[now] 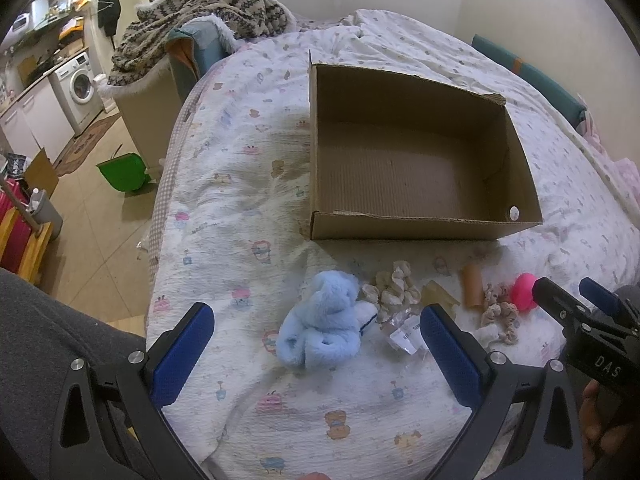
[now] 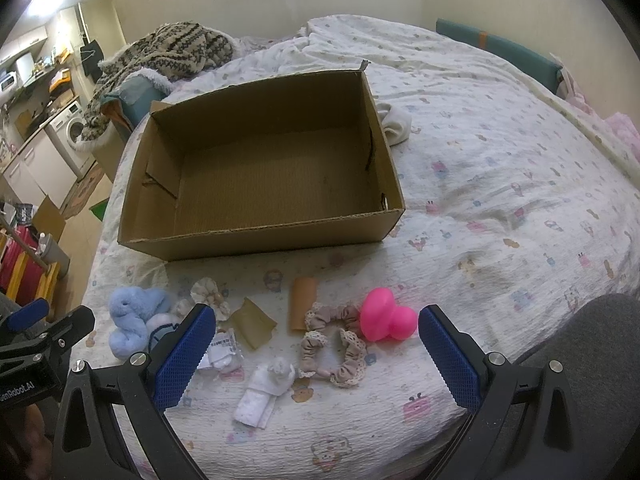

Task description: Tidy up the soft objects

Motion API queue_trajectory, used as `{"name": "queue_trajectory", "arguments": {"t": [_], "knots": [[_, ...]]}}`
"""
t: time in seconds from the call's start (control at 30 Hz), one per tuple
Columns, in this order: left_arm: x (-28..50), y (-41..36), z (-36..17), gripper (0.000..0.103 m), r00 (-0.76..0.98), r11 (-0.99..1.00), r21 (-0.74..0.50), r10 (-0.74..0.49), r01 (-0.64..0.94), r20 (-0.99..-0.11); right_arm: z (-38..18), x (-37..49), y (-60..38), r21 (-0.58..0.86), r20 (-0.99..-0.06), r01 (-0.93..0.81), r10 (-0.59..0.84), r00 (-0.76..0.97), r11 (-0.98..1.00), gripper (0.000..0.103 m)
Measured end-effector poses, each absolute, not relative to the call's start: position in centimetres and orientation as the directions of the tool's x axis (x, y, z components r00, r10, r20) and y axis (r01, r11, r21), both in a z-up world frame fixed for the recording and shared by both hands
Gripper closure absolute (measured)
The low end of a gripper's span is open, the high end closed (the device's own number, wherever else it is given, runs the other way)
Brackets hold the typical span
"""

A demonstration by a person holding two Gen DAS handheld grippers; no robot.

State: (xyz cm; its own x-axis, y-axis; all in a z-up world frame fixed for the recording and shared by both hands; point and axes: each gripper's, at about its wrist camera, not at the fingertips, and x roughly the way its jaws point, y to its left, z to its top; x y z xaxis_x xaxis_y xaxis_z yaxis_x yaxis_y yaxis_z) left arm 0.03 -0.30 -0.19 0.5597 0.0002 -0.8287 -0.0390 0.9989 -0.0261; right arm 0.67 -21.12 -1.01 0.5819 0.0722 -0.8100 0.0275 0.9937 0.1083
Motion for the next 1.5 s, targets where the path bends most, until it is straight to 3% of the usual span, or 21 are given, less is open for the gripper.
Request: {"name": "queue_trajectory", "arguments": {"t": [1.5], "knots": [[-0.14,-0.06,-0.57,0.0,0.555,0.999,-0.024,0.002,-0.038,-0.832,-1.29,0.59,-21.09,0.113,-0.812,0.032,0.074,0.58,0.993,0.0]]}}
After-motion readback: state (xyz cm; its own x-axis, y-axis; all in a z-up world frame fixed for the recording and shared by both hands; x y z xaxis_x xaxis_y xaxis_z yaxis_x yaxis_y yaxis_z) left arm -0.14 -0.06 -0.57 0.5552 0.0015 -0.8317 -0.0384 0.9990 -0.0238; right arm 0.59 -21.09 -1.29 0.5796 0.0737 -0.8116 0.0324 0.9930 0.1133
